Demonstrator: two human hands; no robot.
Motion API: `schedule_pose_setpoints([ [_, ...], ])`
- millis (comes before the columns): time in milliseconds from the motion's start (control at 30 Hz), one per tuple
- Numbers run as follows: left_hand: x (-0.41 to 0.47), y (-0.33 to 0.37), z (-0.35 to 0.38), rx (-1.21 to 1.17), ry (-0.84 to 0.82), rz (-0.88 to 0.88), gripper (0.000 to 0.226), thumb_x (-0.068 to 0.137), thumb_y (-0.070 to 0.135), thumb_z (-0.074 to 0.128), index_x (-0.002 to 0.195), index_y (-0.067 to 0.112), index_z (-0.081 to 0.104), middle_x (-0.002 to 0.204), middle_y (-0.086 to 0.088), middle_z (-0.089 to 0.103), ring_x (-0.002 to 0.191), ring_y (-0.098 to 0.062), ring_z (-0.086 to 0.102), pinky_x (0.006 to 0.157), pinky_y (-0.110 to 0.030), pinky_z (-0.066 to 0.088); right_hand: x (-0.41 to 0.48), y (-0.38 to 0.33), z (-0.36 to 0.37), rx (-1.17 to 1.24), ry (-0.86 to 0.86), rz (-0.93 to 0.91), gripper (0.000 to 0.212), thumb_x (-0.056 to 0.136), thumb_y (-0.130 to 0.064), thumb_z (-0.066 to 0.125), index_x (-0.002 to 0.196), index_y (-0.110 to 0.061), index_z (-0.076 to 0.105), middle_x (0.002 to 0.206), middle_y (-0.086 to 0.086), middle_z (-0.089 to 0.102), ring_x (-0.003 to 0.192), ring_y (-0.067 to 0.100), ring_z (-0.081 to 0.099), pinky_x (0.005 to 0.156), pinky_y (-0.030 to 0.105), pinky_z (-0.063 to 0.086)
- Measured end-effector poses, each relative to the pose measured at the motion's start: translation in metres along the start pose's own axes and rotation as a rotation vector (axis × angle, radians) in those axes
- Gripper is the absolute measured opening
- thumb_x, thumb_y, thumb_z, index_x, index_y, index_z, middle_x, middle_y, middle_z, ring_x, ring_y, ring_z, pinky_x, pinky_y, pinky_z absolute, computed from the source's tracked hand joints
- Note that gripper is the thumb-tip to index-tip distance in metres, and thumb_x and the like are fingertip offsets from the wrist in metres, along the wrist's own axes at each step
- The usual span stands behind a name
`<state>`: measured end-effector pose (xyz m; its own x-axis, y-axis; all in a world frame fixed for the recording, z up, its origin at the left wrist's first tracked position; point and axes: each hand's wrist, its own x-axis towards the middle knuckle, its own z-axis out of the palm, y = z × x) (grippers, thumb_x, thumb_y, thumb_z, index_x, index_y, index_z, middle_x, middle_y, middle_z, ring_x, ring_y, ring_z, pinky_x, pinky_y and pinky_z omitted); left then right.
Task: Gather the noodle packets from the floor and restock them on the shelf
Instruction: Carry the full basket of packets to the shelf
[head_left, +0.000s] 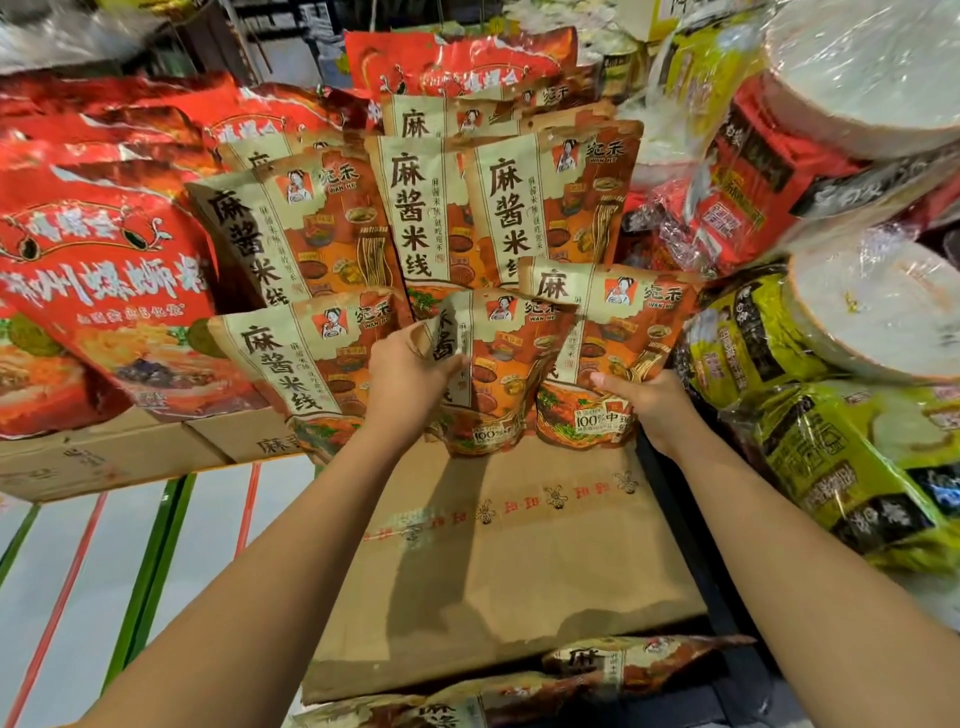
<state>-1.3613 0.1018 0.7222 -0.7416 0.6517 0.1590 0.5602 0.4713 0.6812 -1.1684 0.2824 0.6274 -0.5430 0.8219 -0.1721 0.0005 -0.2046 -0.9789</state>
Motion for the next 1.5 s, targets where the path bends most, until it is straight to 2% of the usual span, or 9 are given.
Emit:
schedule_pose_setpoints([
  [133,0.008,-0.009,0.008,-0.19,0.091,-0.11,0.022,0.076,0.021,0.085,0.09,0.009,0.074,0.081,0.004,0.065,0.08,-0.016,0.063,0.073,-0.033,0.057,0.011,0.003,-0.005,0.07,0.068,0.054,0.022,0.08,-0.008,0.077,0.1,-0.014,0.071,0.103,0.008,0.075,0.094,0.025,0.072,0.093,0.048,0.054],
  [367,0.016,-0.011,0.017,-0.15,0.209,-0.075,0.025,0.077,0.023,0.085,0.092,0.006,0.075,0.083,-0.005,0.072,0.076,-0.018,0.064,0.065,-0.028,0.055,0.028,0.002,-0.015,0.053,-0.056,0.062,0.082,0.035,-0.04,0.098,0.106,-0.012,0.071,0.113,0.011,0.072,0.105,0.027,0.069,0.093,0.042,0.053],
  [500,0.017,-0.008,0.021,-0.161,0.239,-0.032,0.02,0.08,0.019,0.082,0.095,0.006,0.076,0.076,0.007,0.063,0.071,-0.011,0.06,0.051,-0.003,0.04,0.031,0.0,-0.015,0.06,-0.073,0.053,0.072,0.039,-0.037,0.097,0.103,-0.015,0.072,0.112,0.01,0.073,0.104,0.027,0.07,0.091,0.041,0.054],
  [667,0.01,-0.008,0.026,-0.197,0.269,-0.04,0.031,0.081,0.018,0.081,0.11,0.01,0.07,0.097,-0.001,0.072,0.085,-0.008,0.059,0.071,-0.017,0.046,0.032,-0.005,-0.017,-0.021,-0.079,0.017,0.043,0.073,-0.004,0.08,0.114,-0.011,0.069,0.116,0.007,0.072,0.108,0.024,0.069,0.097,0.043,0.052],
  [867,-0.012,-0.018,0.016,-0.313,0.36,-0.068,0.053,0.078,0.03,0.084,0.123,0.015,0.06,0.107,0.003,0.069,0.097,-0.011,0.064,0.084,-0.024,0.053,0.021,-0.002,-0.008,-0.125,0.097,0.049,0.046,0.07,-0.01,0.086,0.112,-0.016,0.069,0.104,-0.002,0.074,0.097,0.018,0.07,0.091,0.038,0.054],
  [1000,-0.02,-0.021,0.0,-0.37,0.438,-0.08,0.05,0.079,0.025,0.083,0.12,0.015,0.057,0.097,0.004,0.068,0.087,-0.006,0.064,0.08,-0.021,0.054,0.009,0.0,-0.001,-0.13,0.215,0.088,0.081,0.063,-0.019,0.092,0.133,-0.013,0.051,0.119,0.001,0.067,0.108,0.018,0.064,0.09,0.033,0.05],
  [1200,-0.039,-0.042,-0.021,-0.272,0.485,-0.123,0.043,0.082,0.035,0.079,0.117,0.022,0.058,0.103,0.008,0.07,0.093,-0.009,0.065,0.081,-0.027,0.05,-0.011,-0.003,0.011,-0.259,0.325,0.177,0.141,0.041,-0.054,0.093,0.154,-0.018,0.017,0.153,0.008,0.039,0.139,0.027,0.04,0.112,0.049,0.038],
  [1300,-0.055,-0.059,-0.026,-0.231,0.449,-0.149,0.034,0.084,0.039,0.076,0.11,0.023,0.059,0.1,0.01,0.067,0.092,-0.01,0.063,0.079,-0.034,0.054,-0.018,-0.003,0.014,-0.363,0.399,0.236,0.131,0.062,-0.046,0.09,0.157,-0.015,0.005,0.161,0.01,0.022,0.147,0.03,0.024,0.116,0.048,0.03],
  [1500,-0.075,-0.107,-0.043,0.023,0.267,-0.191,0.045,0.086,0.05,0.069,0.108,0.011,0.061,0.105,-0.006,0.064,0.099,-0.026,0.058,0.076,-0.037,0.048,-0.058,-0.006,0.046,-0.658,0.539,0.318,0.11,0.073,-0.053,0.08,0.151,-0.004,0.02,0.153,0.023,0.032,0.141,0.042,0.027,0.112,0.054,0.029],
])
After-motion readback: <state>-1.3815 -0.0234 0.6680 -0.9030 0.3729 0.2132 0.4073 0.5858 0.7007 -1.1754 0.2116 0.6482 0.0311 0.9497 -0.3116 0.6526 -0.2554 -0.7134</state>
